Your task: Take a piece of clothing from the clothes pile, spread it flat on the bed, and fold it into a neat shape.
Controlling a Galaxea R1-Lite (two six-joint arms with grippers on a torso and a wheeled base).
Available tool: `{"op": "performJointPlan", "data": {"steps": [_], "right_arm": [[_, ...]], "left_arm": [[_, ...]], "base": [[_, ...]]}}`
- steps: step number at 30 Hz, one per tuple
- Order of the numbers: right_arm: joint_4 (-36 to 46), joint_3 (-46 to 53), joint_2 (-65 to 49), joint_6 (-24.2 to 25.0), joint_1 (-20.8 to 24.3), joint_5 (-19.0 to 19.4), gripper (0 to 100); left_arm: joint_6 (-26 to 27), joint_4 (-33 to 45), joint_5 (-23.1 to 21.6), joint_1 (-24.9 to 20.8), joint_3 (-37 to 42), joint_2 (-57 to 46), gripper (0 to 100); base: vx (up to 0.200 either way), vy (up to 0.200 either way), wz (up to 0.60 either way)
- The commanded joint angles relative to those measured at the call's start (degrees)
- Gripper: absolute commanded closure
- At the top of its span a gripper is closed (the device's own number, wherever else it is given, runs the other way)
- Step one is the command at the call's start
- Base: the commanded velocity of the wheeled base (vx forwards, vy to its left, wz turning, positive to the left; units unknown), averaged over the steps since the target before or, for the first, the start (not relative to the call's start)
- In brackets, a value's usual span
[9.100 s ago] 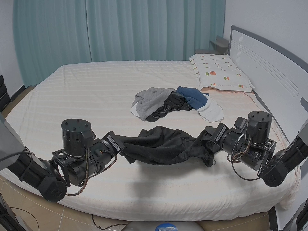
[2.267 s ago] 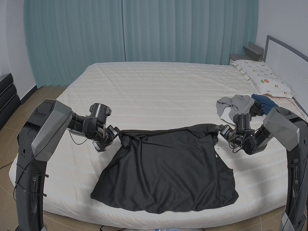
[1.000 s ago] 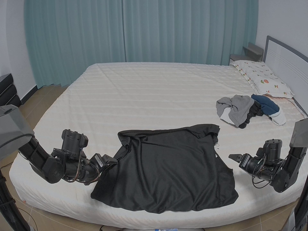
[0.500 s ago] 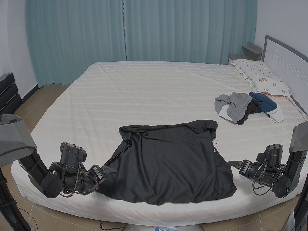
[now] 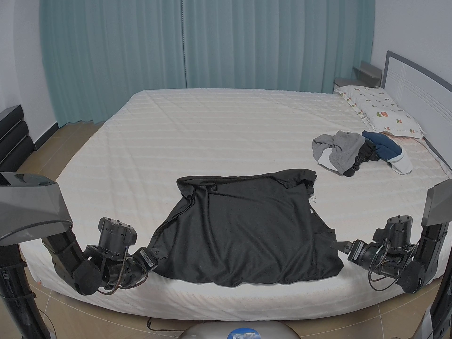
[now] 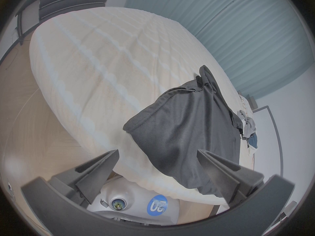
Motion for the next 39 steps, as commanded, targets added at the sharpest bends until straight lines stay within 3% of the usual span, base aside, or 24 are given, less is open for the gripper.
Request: {"op": "performJointPlan", "data": {"steps": [1,9,18,19,25,39], "right_arm": [[0.0,-0.1,1.1,0.0,0.4,0.0,0],[-0.1,-0.5,2.2,0.0,0.5,0.1,0],[-0.1,-0.6,2.4,0.1,0.7,0.2,0],[-0.1,-0.7,2.4,0.4,0.9,0.2,0],[-0.3,-1.1,3.7,0.4,1.0,0.1,0],[-0.5,-12.7,13.8,3.2,0.0,-0.1,0]], "left_arm": [[0.0,-0.8,1.1,-0.1,-1.0,3.3,0],[0.3,-6.2,4.6,-0.1,-2.5,7.7,0],[1.5,-6.2,4.8,0.6,-4.6,9.5,0],[2.2,-6.2,4.9,0.7,-4.9,9.8,100],[2.3,-6.3,5.2,1.3,-5.1,9.8,100],[-0.1,-6.4,6.7,4.1,-3.8,6.3,100]], "base": [[0.0,0.0,0.0],[0.0,0.0,0.0],[0.0,0.0,0.0],[0.0,0.0,0.0],[0.0,0.0,0.0],[0.0,0.0,0.0]]}}
